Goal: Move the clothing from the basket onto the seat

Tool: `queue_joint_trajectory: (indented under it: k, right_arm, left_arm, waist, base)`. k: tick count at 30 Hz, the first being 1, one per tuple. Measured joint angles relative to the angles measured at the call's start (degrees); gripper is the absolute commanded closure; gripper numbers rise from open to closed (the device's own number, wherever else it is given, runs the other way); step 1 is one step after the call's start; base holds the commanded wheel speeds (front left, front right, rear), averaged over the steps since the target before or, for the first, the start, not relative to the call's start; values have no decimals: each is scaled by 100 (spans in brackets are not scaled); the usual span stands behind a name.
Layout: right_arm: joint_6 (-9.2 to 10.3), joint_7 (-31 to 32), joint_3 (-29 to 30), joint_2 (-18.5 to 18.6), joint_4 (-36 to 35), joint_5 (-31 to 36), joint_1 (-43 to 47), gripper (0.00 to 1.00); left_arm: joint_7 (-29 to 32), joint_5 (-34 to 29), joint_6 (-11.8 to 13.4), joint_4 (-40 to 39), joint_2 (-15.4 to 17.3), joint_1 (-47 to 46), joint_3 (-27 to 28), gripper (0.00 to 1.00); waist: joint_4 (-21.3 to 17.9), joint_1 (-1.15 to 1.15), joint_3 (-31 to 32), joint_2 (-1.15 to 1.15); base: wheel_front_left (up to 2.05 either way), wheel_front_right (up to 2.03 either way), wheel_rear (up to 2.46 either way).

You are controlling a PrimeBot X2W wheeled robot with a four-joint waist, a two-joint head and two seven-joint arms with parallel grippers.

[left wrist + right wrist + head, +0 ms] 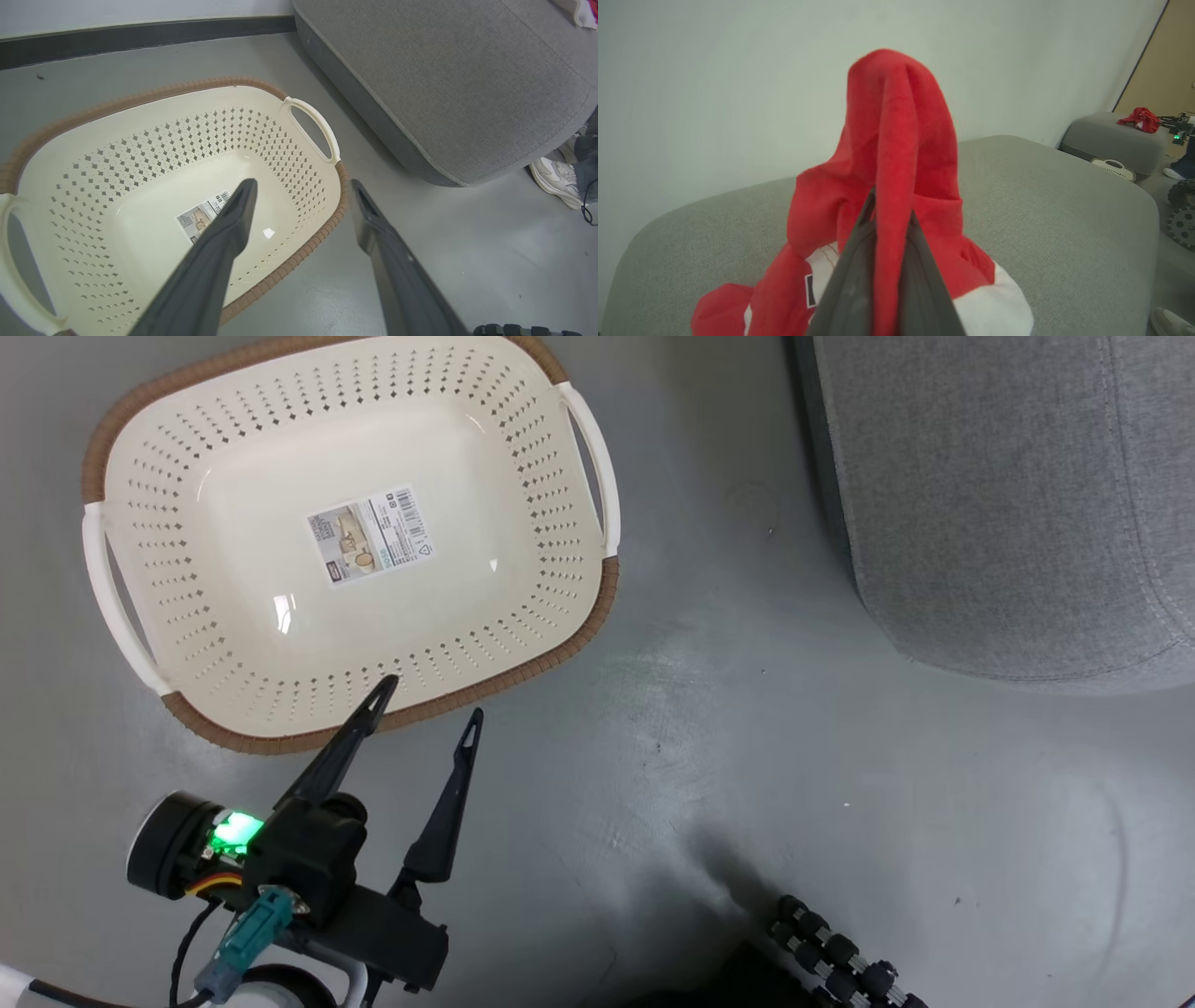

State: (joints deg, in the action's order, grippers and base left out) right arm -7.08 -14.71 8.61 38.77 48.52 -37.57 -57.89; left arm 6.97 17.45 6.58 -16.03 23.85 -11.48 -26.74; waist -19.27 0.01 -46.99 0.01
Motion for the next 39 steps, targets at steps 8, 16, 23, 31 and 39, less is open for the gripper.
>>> queue_joint_trajectory:
  k: [8, 16, 23, 31, 39]
  right_arm:
    - [0, 0, -233, -345, 181, 153, -36, 81]
    - [0, 0, -367, -442, 81, 226, 153, 0]
    - [0, 0, -687, -476, -728, 531, 910, 0]
    - [0, 0, -835, -537, -1813, 798, 1935, 0]
    - [0, 0, -914, -794, -2603, 1021, 2736, 0]
  left_arm:
    - [9, -48, -1, -18, 15, 10, 121, 0]
    - [-112, -36, 5, 145, -215, -30, 247, 0]
    - [-476, 135, 7, 611, -617, -162, 356, 0]
    - [-929, 427, 7, 1140, -1009, -220, 497, 0]
    - [-1328, 794, 49, 1881, -1490, -226, 724, 0]
  waist:
    - [18, -1, -187, 0]
    - [-10, -1, -17, 0]
    - [-17, -2, 402, 0]
    - [48, -2, 983, -1]
    - [296, -3, 1587, -2]
  base:
    - [0, 0, 0]
    - [0, 0, 0]
    - [0, 0, 0]
    - [0, 0, 0]
    - [0, 0, 0]
